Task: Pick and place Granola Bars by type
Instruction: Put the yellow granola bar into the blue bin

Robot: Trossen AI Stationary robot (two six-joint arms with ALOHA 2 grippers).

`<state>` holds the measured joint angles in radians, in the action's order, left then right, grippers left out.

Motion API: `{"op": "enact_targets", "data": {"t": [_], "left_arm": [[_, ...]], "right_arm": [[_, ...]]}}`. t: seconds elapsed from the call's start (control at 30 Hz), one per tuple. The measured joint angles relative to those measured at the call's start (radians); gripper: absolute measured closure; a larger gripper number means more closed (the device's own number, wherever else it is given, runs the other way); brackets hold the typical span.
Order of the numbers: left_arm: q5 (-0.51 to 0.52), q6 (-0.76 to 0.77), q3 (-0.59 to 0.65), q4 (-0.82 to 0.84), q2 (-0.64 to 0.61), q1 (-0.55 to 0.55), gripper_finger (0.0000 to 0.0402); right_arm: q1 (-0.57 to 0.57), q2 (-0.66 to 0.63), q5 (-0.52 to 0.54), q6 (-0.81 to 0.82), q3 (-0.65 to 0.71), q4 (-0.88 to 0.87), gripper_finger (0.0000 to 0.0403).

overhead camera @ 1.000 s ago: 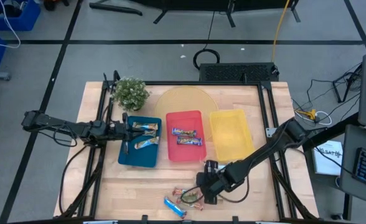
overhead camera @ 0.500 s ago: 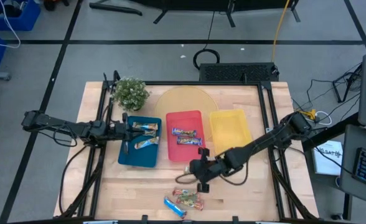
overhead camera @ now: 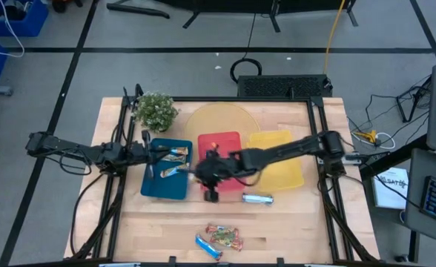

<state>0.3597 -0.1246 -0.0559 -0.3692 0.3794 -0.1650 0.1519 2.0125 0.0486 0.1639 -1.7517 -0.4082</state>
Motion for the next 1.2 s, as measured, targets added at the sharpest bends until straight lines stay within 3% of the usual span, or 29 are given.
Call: {"op": "enact_targets", "data": {"t": [0.17, 0.3, 0.53, 0.93, 1.2], "left_arm": [[0.017, -0.088, 0.0, -0.005, -0.015, 0.0, 0.0362], [0.044, -0.147, 0.0, -0.006, -0.047, -0.001, 0.0362], [0.199, -0.264, 0.0, -0.002, -0.131, -0.029, 0.0362], [0.182, -0.338, 0.0, -0.008, -0.151, -0.04, 0.0362], [0.137, -0.324, 0.0, -0.008, -0.151, -0.04, 0.0362]], "right_arm": [[-0.046, 0.177, 0.002, -0.104, -0.268, -0.043, 0.0385], [-0.081, 0.279, 0.0, -0.153, -0.379, 0.006, 0.0385], [-0.131, 0.349, -0.004, -0.18, -0.392, 0.122, 0.0384], [-0.159, 0.401, -0.051, -0.203, -0.394, 0.161, 0.038], [-0.158, 0.424, -0.045, -0.163, -0.394, 0.164, 0.0331]]}}
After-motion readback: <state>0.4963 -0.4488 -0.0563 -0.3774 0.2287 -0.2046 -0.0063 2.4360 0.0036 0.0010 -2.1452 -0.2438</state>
